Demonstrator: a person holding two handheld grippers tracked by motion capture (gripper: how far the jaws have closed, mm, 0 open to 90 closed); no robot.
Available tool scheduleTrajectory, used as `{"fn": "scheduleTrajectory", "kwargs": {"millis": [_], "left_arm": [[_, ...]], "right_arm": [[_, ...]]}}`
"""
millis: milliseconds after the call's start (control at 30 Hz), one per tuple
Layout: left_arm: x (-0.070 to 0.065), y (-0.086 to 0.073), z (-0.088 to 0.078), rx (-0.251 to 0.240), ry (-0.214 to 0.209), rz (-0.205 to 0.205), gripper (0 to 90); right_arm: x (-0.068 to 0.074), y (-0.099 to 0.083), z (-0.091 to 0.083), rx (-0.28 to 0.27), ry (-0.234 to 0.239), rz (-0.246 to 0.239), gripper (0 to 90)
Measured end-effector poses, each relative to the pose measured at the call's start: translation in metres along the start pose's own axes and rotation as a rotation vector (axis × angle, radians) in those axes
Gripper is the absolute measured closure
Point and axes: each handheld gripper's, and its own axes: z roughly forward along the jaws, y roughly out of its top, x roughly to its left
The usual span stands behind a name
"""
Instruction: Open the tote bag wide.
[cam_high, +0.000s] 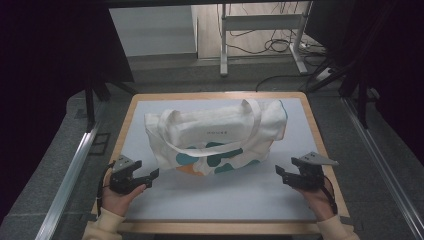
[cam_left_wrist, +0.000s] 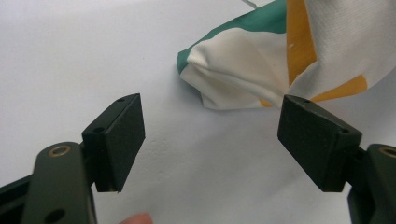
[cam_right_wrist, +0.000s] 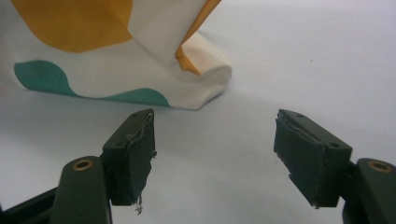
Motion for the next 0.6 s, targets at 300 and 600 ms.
{"fn": "scheduleTrajectory", "kwargs": {"millis": [300,600], "left_arm": [[-0.001,0.012,-0.009,-0.014,-0.005,0.008,24.5],[0.004,0.017,-0.018,-0.028,0.000,-0.012,25.5]], "right_arm": [[0.000,0.014,-0.009,-0.029,0.011,0.010,31.0],[0.003,0.035,-0.015,-0.057,0.031,-0.012,36.5]]}}
